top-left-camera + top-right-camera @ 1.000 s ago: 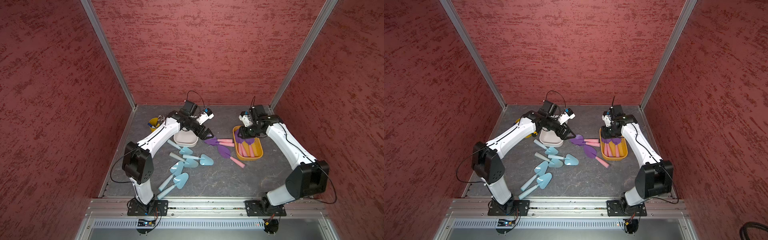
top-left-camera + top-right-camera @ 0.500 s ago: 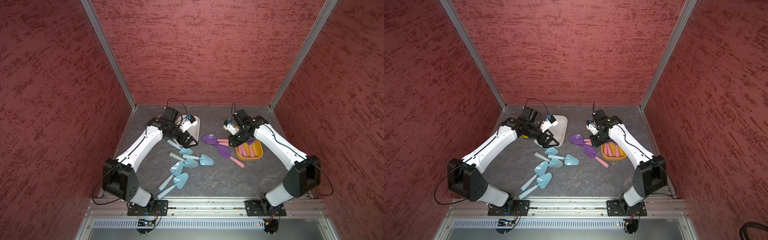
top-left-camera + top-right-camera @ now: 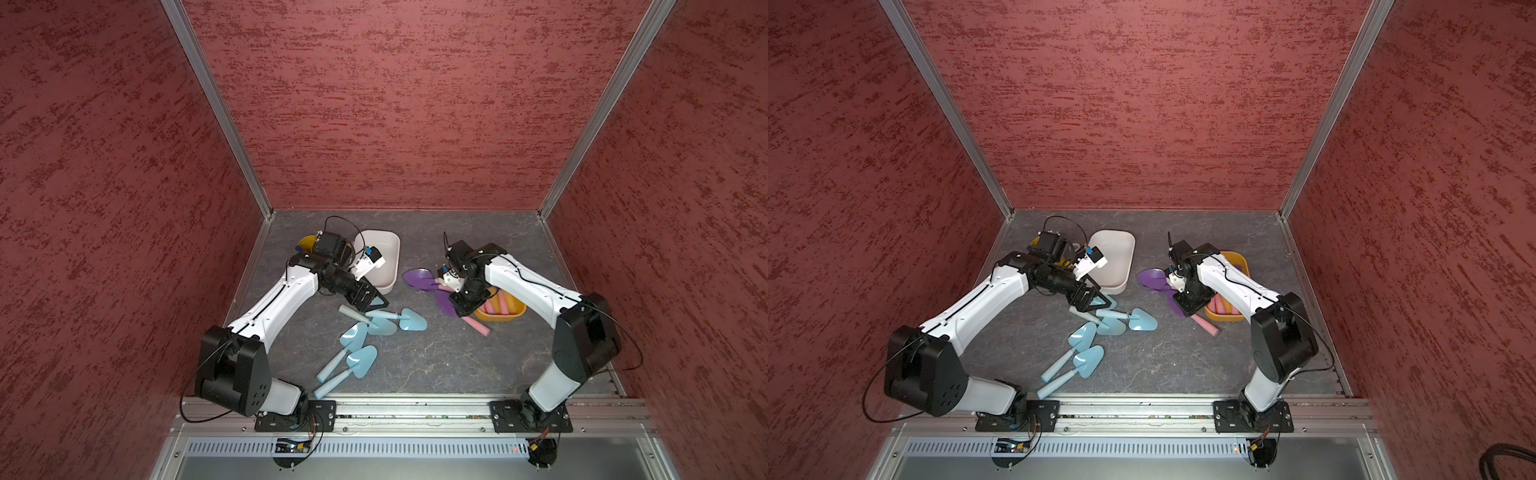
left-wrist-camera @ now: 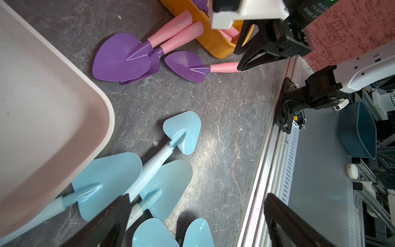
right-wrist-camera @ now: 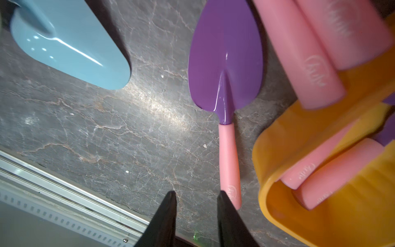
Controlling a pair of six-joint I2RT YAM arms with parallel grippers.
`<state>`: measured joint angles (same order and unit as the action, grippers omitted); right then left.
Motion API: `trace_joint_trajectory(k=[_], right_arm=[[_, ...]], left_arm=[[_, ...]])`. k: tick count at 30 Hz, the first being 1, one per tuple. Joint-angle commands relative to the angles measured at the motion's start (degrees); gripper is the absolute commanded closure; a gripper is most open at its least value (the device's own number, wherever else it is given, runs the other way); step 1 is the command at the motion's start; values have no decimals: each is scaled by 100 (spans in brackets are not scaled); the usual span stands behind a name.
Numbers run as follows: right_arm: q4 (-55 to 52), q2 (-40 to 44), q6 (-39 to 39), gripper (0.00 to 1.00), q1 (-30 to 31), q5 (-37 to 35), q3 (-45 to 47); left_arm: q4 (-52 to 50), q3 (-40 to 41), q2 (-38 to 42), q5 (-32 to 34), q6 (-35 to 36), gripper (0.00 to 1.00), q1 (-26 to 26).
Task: Sort the small shovels by color and place them into the storage box
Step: Pick up the shovel from the center of the board.
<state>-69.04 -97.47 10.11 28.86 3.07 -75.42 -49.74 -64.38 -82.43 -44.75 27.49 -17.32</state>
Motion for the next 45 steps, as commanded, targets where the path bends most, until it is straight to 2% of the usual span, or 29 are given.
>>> trace_joint_trajectory(k=[1, 6, 17, 31, 45], right_arm=[[72, -118, 33, 65, 23, -286, 53], [58, -356, 26, 64, 23, -436, 54], [-40, -709, -95, 63, 25, -874, 58], [220, -981, -256, 59, 32, -1023, 158], [320, -1026, -309, 59, 51, -792, 295]], left_arm=[[273, 230, 36, -413, 84, 0, -16], [438, 443, -81, -449, 60, 0, -163], [337, 285, -247, -391, 101, 0, -351], [433, 316, 75, -548, -28, 0, 359], [527, 365, 97, -677, -143, 0, 449]])
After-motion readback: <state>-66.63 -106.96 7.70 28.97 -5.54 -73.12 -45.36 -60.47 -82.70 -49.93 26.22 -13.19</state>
